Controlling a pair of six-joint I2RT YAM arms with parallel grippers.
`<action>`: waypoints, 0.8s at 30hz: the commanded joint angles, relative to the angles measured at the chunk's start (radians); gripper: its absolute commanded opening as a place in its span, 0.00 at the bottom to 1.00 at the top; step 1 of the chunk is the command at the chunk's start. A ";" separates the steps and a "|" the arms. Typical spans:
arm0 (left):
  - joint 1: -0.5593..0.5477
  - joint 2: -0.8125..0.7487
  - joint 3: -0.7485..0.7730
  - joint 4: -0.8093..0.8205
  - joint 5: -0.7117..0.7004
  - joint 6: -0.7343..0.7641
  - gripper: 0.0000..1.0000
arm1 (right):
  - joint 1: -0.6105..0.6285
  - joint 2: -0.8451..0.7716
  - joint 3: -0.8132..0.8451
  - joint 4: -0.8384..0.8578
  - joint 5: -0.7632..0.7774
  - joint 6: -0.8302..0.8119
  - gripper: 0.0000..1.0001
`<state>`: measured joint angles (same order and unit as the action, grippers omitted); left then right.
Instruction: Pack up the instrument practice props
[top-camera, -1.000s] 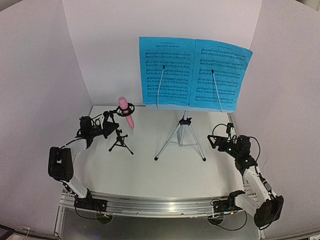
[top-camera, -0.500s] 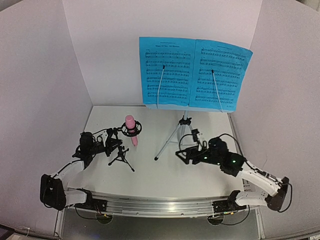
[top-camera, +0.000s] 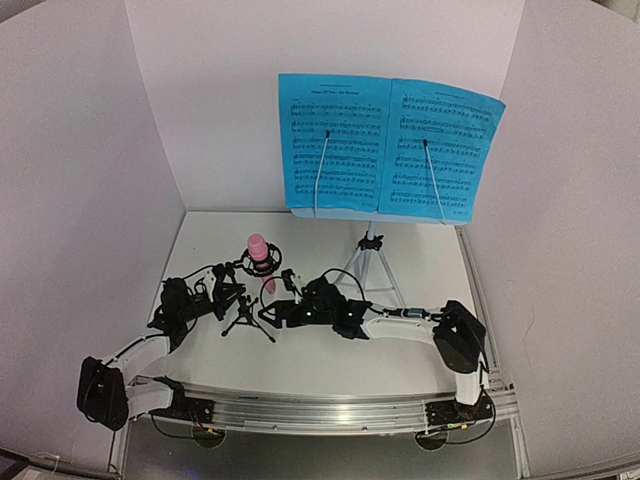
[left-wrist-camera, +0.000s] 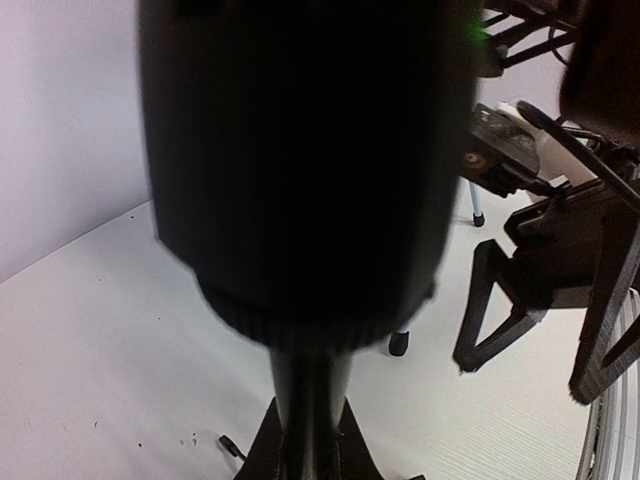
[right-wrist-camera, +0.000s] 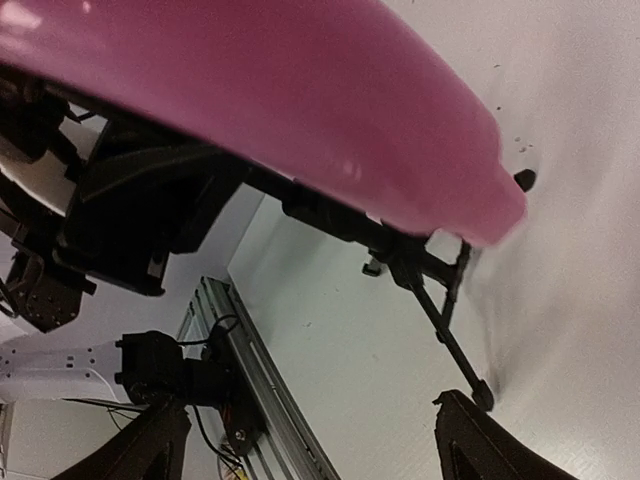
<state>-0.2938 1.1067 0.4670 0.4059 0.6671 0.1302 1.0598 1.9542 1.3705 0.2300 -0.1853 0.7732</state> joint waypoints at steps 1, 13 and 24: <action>-0.004 -0.033 0.001 0.040 0.006 -0.062 0.00 | -0.015 0.112 0.162 0.130 -0.076 0.121 0.80; -0.004 0.008 0.000 0.115 0.080 -0.050 0.00 | -0.032 0.301 0.183 0.416 0.017 0.452 0.56; -0.004 0.022 0.002 0.125 0.107 -0.030 0.00 | -0.039 0.398 0.231 0.523 0.024 0.563 0.40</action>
<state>-0.2928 1.1223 0.4622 0.4482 0.6920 0.0959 1.0365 2.3223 1.5757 0.6924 -0.2005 1.2617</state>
